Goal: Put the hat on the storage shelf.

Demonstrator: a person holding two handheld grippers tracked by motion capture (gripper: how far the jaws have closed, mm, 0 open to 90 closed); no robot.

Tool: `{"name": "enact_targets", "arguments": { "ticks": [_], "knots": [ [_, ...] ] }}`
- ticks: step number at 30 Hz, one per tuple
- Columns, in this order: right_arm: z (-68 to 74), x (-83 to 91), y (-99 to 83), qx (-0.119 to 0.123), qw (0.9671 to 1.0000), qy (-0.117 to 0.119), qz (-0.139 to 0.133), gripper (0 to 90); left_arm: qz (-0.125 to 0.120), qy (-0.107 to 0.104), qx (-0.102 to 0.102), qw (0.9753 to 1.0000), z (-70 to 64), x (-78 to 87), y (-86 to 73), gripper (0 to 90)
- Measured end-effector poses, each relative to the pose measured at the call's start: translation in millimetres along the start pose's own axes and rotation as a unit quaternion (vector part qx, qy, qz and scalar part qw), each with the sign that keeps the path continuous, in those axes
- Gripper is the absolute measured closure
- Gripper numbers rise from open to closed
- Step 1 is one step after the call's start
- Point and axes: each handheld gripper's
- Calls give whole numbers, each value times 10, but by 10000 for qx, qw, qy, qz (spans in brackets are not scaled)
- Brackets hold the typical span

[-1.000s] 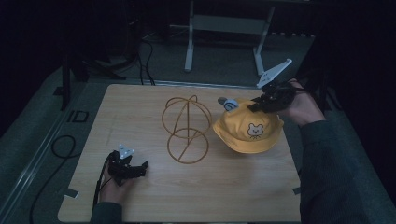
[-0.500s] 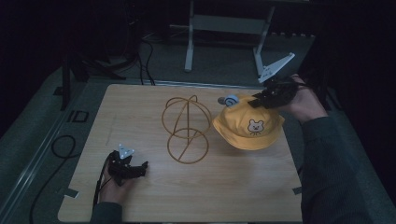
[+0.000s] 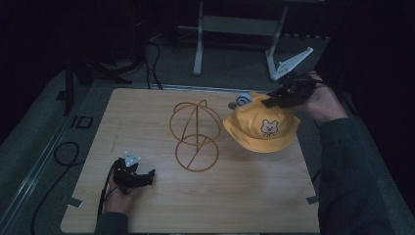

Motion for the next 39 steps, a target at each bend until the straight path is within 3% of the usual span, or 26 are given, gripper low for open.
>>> {"name": "enact_targets", "arguments": {
  "ticks": [15,39],
  "knots": [
    [-76,84,65,-153,9996,26,-234,759,-8,4,0,10000,0,-1,-1,105],
    [-92,200,192,-179,9985,59,-523,760,-14,5,3,10000,-1,-2,-1,105]
  ]
}}
Point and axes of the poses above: each handheld gripper's, and its own axes: x roughly backward along the jaws, y roughly out of its top, z roughly to its left, and after that the axes turned 9 degrees about -z, right-handed
